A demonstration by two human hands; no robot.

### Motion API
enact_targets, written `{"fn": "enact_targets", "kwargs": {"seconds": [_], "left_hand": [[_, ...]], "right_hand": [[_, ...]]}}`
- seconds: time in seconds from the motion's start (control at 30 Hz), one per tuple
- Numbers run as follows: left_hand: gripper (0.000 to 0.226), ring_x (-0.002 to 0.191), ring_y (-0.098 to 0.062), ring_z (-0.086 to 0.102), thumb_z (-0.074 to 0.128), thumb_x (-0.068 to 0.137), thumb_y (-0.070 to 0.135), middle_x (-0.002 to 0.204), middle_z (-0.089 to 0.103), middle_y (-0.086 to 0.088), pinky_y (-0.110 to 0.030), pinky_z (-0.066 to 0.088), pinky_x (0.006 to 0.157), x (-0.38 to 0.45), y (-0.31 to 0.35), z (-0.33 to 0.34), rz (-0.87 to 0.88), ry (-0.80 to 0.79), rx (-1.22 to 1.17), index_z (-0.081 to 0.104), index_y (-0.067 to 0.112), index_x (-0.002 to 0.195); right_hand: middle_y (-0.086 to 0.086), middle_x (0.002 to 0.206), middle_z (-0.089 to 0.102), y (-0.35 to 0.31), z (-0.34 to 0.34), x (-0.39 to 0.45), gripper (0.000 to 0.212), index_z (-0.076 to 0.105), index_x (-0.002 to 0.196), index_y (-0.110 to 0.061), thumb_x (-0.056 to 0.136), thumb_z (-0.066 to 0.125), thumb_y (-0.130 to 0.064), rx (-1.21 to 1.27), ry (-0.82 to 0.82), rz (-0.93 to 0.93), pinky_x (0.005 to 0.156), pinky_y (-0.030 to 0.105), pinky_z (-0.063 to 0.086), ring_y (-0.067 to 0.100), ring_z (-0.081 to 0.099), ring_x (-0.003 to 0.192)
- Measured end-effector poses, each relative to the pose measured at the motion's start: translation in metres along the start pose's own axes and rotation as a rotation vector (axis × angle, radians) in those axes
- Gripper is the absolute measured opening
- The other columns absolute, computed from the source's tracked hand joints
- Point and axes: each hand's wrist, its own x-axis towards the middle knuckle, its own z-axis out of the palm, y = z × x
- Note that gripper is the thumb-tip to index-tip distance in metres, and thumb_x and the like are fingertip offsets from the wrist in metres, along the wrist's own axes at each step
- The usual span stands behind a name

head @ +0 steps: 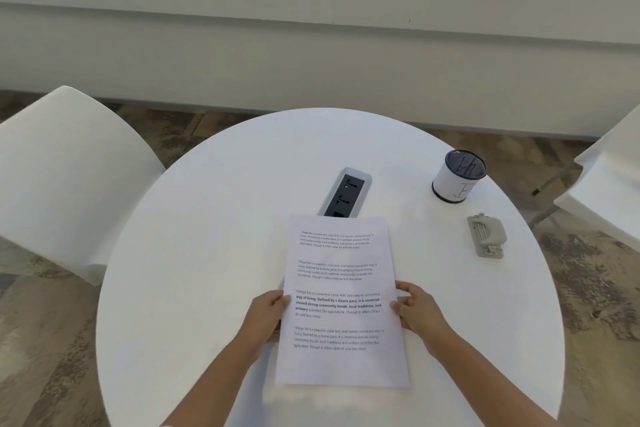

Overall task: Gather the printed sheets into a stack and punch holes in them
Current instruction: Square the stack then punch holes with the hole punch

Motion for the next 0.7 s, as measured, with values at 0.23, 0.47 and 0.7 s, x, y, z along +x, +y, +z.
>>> {"fn": "enact_targets", "kwargs": {"seconds": [0.23, 0.47, 0.7], "left_hand": [[0.016, 0.083, -0.026, 0.067, 0.048, 0.095, 0.017, 0.093, 0.072, -0.008, -0.039, 0.053, 0.068, 0.019, 0.009, 0.013, 0.087, 0.092, 0.073, 0.064, 0.020, 0.096], [0.018, 0.070, -0.016, 0.067, 0.047, 0.096, 0.017, 0.080, 0.075, 0.005, -0.028, 0.051, 0.060, 0.022, 0.014, 0.018, 0.099, 0.103, -0.110, 0.064, 0.022, 0.097], [0.018, 0.069, -0.018, 0.069, 0.047, 0.095, 0.013, 0.076, 0.075, 0.002, -0.034, 0.054, 0.066, 0.026, 0.012, 0.019, 0.095, 0.100, -0.205, 0.064, 0.019, 0.097]], "right_hand": [[0.013, 0.087, 0.064, -0.019, -0.023, 0.026, 0.036, 0.054, 0.115, -0.009, 0.085, 0.048, 0.011, -0.083, -0.002, -0.052, 0.054, 0.015, 0.053, 0.019, 0.061, 0.071], [0.019, 0.116, 0.061, -0.061, -0.109, 0.075, 0.036, 0.065, 0.109, -0.004, 0.078, 0.053, 0.010, -0.668, 0.591, -0.388, 0.095, 0.040, 0.038, 0.035, 0.051, 0.113], [0.031, 0.126, 0.050, -0.071, -0.156, 0.106, 0.050, 0.041, 0.130, 0.009, 0.088, 0.057, -0.013, -0.499, 0.704, 0.022, 0.091, 0.043, 0.042, 0.043, 0.049, 0.115]]}}
